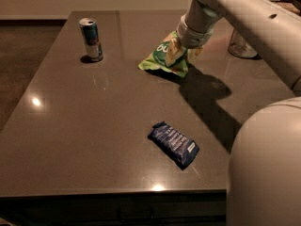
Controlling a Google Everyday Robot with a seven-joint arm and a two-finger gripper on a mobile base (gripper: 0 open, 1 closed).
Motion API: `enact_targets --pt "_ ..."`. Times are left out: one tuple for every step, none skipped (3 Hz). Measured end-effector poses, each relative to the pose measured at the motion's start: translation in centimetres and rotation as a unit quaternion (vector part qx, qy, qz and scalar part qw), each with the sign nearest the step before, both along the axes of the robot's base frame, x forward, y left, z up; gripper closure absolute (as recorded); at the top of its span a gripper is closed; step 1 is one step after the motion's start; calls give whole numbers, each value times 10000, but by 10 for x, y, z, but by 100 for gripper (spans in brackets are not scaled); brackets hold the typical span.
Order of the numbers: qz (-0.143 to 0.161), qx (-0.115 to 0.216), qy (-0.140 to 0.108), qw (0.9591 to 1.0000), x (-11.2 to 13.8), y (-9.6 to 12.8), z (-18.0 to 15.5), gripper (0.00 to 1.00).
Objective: Move green rice chip bag near rxbar blueberry
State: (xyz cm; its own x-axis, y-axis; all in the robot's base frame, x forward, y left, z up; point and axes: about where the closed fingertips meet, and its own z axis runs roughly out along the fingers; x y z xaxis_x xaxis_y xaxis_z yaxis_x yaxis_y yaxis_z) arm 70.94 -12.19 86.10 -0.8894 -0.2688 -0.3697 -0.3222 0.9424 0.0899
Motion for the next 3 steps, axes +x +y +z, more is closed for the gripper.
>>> enact_targets --pt "107 67 -111 9999 -15 -1 12 88" --pt "415 115 -262 9987 -40 1 32 100" --pt "837 281 -407 9953 -71 8 54 100"
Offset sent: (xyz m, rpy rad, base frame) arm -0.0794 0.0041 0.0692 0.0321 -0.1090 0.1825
